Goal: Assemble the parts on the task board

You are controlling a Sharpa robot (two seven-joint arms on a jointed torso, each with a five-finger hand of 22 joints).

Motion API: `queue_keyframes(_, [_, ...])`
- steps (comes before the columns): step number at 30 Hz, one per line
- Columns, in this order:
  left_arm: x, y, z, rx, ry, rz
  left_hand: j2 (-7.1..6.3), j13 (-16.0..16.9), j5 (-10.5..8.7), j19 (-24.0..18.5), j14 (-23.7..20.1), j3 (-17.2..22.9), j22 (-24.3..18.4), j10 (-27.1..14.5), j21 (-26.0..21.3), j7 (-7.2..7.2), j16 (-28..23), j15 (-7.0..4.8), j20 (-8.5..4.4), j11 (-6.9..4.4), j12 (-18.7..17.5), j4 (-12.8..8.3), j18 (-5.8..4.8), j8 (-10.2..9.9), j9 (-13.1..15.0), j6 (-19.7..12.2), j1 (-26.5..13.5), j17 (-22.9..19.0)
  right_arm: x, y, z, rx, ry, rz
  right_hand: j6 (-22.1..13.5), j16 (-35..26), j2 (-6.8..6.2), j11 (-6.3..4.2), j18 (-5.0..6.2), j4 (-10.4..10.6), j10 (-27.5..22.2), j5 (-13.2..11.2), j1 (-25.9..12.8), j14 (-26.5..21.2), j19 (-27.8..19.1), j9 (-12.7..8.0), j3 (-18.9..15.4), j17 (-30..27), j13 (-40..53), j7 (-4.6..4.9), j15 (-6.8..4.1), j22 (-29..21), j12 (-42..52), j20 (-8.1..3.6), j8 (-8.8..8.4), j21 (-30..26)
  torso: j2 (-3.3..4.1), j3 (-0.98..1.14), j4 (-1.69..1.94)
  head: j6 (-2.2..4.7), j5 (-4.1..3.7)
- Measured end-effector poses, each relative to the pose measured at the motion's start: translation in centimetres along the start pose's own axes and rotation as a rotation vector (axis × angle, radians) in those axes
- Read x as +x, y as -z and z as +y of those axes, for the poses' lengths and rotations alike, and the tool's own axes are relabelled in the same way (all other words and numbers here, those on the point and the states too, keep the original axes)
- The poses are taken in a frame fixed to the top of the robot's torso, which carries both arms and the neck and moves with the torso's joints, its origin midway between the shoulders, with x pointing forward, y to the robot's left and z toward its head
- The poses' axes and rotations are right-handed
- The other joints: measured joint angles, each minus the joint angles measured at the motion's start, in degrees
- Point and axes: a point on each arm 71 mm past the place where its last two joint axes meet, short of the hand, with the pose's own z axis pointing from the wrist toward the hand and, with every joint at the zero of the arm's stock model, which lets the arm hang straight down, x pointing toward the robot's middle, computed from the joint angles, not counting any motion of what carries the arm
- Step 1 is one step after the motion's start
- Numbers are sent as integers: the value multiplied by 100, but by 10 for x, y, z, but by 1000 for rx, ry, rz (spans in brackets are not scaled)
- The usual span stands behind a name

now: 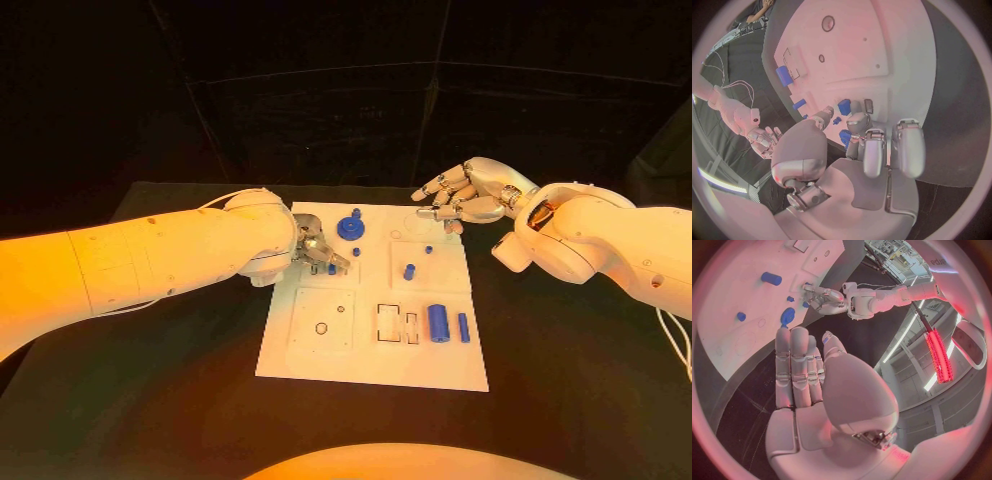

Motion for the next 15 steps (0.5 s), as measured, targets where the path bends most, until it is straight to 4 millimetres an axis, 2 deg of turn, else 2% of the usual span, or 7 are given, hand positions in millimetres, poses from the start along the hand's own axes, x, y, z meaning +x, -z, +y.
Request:
queue_keyframes(7, [-3, 3, 6, -1, 16, -15, 89, -3, 0, 0, 1, -369, 0, 0, 0, -1, 0, 1, 0, 0, 0, 150, 2, 0, -1, -1, 89, 0, 0, 0, 0, 0, 0, -1, 0, -42, 0, -21, 0, 0, -20, 0, 0, -22, 0, 0, 0, -18, -5, 0, -22, -5, 0, 0, 0, 0, 0, 0, 0, 4, -6])
queue_keyframes(8, [-5, 5, 6, 3, 22, -20, 153, -31, 0, 0, 0, -493, 0, -6, -2, -1, 0, 1, 0, -5, -3, 189, 3, -3, -1, -1, 153, 0, 0, 0, 0, 0, 0, -1, 0, -42, 0, -21, 0, 0, -20, 0, 0, -22, 0, 0, 0, -18, -5, 0, -22, -5, 0, 0, 0, 0, 0, 0, 0, 4, -6])
queue_keyframes(9, [-8, 6, 6, 8, 30, -26, 180, -101, 0, 0, 1, -567, 0, -42, -30, -1, 0, 1, 0, -29, -57, 210, 4, -31, -1, -1, 218, 0, -1, 0, -1, 1, 1, -1, 0, -42, 0, -21, 0, 0, -20, 0, 0, -22, 0, 0, 0, -18, -5, 0, -22, -5, 0, 0, 0, 0, 0, 0, 0, 6, -6])
queue_keyframes(11, [-20, 12, 4, 24, 54, -48, 199, -288, 0, 0, 1, -683, 0, -185, -102, 26, 0, 1, 0, 0, -237, 217, 5, -76, -5, -67, 361, 0, -1, 0, -1, 1, 1, -2, 0, -42, 0, -21, 0, 0, -20, 0, 0, -21, 0, 0, 0, -21, -5, 0, -22, -7, -7, 0, 0, -23, 0, 0, -1, 9, -7])
queue_keyframes(15, [-46, 24, -1, 52, 86, -94, 221, -616, 0, 0, -18, -887, -23, -456, -235, 154, 0, 26, 0, 123, -551, 220, 5, -325, -113, -451, 594, 0, -2, 0, -2, 4, 2, -5, 0, -42, 0, -21, 0, 0, -20, 0, 0, -21, 0, 0, 0, -23, -5, 0, -22, -10, -22, 0, 0, -29, 0, -1, -1, 5, -17])
